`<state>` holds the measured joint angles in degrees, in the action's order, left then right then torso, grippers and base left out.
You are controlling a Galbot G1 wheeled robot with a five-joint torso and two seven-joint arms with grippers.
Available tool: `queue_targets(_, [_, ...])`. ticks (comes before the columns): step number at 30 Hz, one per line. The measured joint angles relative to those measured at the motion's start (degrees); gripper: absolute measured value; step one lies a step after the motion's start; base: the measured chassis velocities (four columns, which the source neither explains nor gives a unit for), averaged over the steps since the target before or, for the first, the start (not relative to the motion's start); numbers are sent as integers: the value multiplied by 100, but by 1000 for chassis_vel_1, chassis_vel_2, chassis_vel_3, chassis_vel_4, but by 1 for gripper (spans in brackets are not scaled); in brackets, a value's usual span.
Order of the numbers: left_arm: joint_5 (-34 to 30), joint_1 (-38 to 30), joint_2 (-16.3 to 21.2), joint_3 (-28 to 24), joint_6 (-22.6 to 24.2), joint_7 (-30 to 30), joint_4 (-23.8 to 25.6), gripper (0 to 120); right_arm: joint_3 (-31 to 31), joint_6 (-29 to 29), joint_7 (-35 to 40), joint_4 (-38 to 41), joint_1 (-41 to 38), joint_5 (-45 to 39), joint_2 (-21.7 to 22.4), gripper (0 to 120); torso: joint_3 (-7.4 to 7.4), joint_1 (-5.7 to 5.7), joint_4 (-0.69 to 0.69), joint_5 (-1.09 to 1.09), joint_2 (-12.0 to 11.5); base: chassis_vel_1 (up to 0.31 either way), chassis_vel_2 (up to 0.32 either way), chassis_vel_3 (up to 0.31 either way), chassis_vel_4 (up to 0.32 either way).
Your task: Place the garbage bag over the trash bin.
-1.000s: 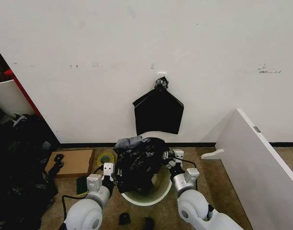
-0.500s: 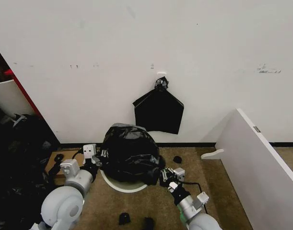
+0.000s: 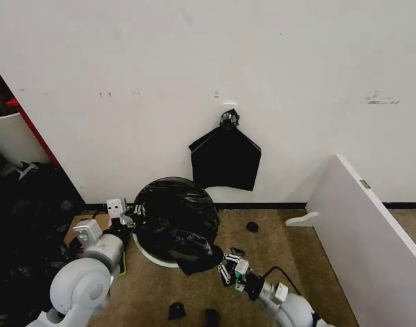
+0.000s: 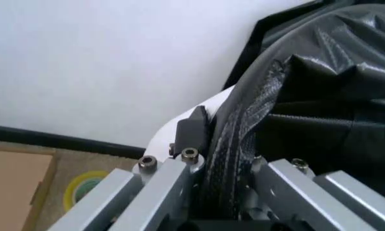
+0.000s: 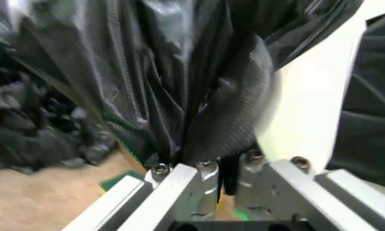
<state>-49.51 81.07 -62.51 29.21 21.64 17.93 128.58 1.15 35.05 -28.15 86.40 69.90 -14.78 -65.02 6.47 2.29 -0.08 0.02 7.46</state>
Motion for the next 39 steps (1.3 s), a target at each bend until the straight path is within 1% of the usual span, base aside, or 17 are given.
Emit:
queue_targets(2, [0, -21, -12, -14, 0, 0, -28, 1, -12, 49, 225, -59, -56, 29, -17, 7, 0, 0, -1, -1, 0, 0, 0, 0, 0])
queue_targets(6, [4, -133, -41, -73, -52, 1, -252, 1, -118, 124, 528, 24, -72, -480, 87, 25, 0, 0, 0, -1, 0, 0, 0, 0, 0])
queue_targets(9, [9, -235, -74, -101, -134, 2, -396, 0, -190, 134, 286, 353, 80, -1171, 273, 36, 0, 0, -2, -2, 0, 0, 0, 0, 0])
queue_targets(11, [9, -249, -79, -104, -142, 1, -413, 0, -196, 134, 206, 405, 106, -1280, 298, 38, 0, 0, -2, -2, 0, 0, 0, 0, 0])
queue_targets(14, [20, -325, -102, -106, -184, 4, -521, 0, -161, 130, -450, 724, 272, -1935, 434, 49, 0, 0, -2, -1, 0, 0, 0, 0, 0])
queue_targets(16, [63, -327, -133, -40, -250, 5, -594, 0, -96, 108, -865, 1056, 379, -2439, 572, 63, 0, 0, -3, -2, 0, 0, 0, 0, 0])
queue_targets(18, [90, -305, -143, -13, -272, 3, -594, 0, -93, 104, -884, 1092, 377, -2487, 593, 64, 0, 0, -2, -1, 0, 0, 0, 0, 0])
queue_targets(22, [231, -213, -186, 67, -395, -5, -596, 0, 127, 115, -953, 1207, 400, -2608, 670, 83, 0, 0, 2, -1, 0, 0, 0, 0, 0])
queue_targets(24, [282, -196, -193, 64, -442, -14, -596, 0, 191, 134, -820, 1235, 429, -2572, 671, 86, 0, 0, 0, -1, 0, 0, 0, 0, 0])
queue_targets(25, [405, -170, -200, 48, -548, -47, -596, 0, 263, 130, -73, 1356, 494, -2218, 651, 92, 0, 0, -2, 0, 0, 0, 0, 0, 0])
queue_targets(28, [715, -118, -212, 12, -781, -126, -624, 0, 251, -224, 1820, 1781, 624, -1367, 617, 98, 0, 0, -2, -1, 0, 0, 0, 0, 0])
queue_targets(30, [870, -83, -217, -8, -880, -161, -632, 0, 160, -425, 2533, 2087, 653, -1260, 618, 100, 0, 0, -1, -2, 0, 0, 0, 0, 0])
queue_targets(31, [870, -83, -217, -8, -880, -161, -632, 0, 160, -425, 2533, 2087, 653, -1260, 618, 100, 0, 0, -1, -2, 0, 0, 0, 0, 0])
queue_targets(32, [1014, -64, -218, -47, -982, -196, -644, 0, 49, -675, 2965, 2463, 661, -1254, 640, 100, 0, 0, 0, 0, 0, 0, 0, 0, 0])
queue_targets(34, [1311, -51, -218, -123, -1214, -301, -716, 0, -72, -1101, 3148, 2952, 645, -1354, 724, 100, -1, 0, -1, -1, 0, 0, 0, 0, 0])
queue_targets(38, [1898, -46, -220, -341, -1866, -588, -957, 0, -341, -2691, 3726, 4078, 622, -2000, 1069, 100, -1, 0, -1, -3, 0, 0, 0, 0, 0])
queue_targets(39, [1898, -46, -220, -341, -1866, -588, -957, 0, -341, -2691, 3726, 4078, 622, -2000, 1069, 100, -1, 0, -1, -3, 0, 0, 0, 0, 0])
